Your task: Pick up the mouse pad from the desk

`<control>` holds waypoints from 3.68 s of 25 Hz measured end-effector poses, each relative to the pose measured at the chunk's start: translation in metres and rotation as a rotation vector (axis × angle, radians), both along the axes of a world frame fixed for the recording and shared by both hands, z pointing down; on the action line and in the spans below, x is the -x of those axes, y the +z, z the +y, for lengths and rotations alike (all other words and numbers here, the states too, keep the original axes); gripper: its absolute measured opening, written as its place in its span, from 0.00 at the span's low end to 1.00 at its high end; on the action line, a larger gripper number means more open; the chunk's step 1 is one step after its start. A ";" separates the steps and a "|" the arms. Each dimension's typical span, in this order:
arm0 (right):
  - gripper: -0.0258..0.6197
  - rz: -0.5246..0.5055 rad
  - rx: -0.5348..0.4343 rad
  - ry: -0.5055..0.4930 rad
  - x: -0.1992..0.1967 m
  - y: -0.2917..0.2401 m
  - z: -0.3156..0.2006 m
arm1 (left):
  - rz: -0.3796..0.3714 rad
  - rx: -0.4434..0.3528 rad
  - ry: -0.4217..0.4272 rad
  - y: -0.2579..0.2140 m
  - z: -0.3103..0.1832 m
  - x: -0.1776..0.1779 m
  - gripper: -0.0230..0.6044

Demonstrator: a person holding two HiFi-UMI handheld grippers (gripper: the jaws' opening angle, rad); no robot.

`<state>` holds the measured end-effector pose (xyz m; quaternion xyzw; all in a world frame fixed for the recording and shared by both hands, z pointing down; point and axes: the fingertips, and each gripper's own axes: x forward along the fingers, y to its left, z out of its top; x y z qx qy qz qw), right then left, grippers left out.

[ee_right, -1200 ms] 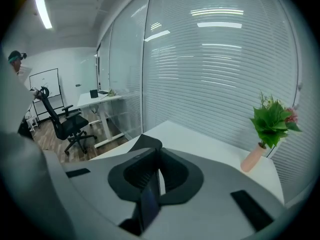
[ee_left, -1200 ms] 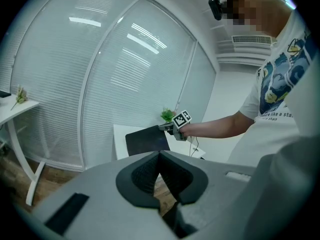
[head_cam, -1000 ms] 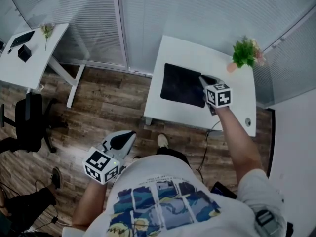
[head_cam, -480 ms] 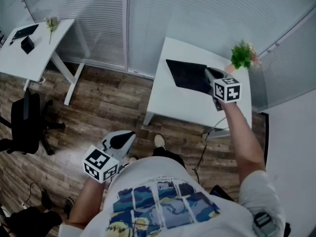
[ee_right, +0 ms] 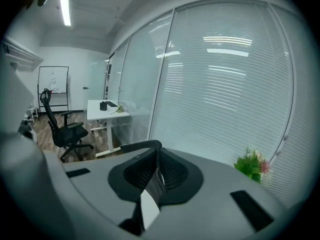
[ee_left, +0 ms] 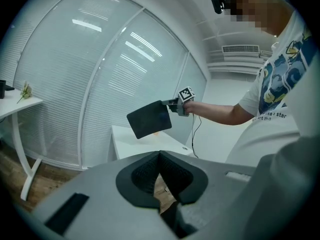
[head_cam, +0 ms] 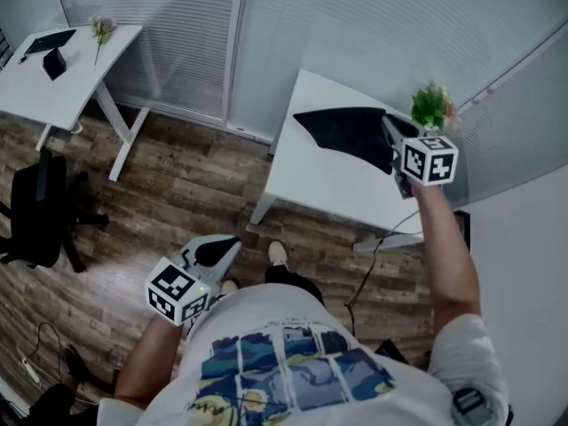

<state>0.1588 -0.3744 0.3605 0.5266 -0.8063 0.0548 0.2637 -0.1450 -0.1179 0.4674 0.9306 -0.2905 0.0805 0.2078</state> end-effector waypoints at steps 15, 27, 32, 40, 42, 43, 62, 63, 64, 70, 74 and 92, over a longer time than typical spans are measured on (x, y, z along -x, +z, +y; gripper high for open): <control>0.08 -0.022 -0.048 -0.063 0.049 -0.077 0.079 | 0.027 0.000 0.031 0.005 0.043 0.010 0.04; 0.08 -0.038 -0.076 -0.107 0.084 -0.113 0.121 | 0.041 0.004 0.052 0.005 0.055 0.014 0.04; 0.08 -0.048 -0.093 -0.119 0.091 -0.123 0.134 | 0.041 -0.002 0.048 0.004 0.057 0.015 0.04; 0.08 -0.053 -0.104 -0.129 0.102 -0.131 0.135 | 0.043 -0.005 0.045 0.002 0.052 0.020 0.04; 0.08 -0.051 -0.106 -0.131 0.101 -0.132 0.137 | 0.043 -0.008 0.043 0.001 0.052 0.018 0.04; 0.08 -0.050 -0.108 -0.132 0.101 -0.133 0.138 | 0.043 -0.009 0.043 0.001 0.053 0.018 0.04; 0.08 -0.039 -0.129 -0.125 0.096 -0.141 0.146 | 0.037 -0.011 0.046 0.000 0.055 0.016 0.04; 0.08 -0.038 -0.130 -0.125 0.095 -0.141 0.147 | 0.036 -0.010 0.046 0.001 0.056 0.016 0.04; 0.08 -0.037 -0.131 -0.124 0.094 -0.140 0.147 | 0.036 -0.008 0.046 0.002 0.057 0.015 0.04; 0.08 -0.032 -0.133 -0.121 0.093 -0.139 0.145 | 0.034 -0.006 0.047 0.001 0.055 0.017 0.04; 0.08 -0.024 -0.136 -0.118 0.093 -0.139 0.147 | 0.036 -0.005 0.047 0.001 0.057 0.017 0.04; 0.07 -0.036 -0.145 -0.097 0.084 -0.133 0.151 | 0.032 0.005 0.051 0.005 0.062 0.014 0.04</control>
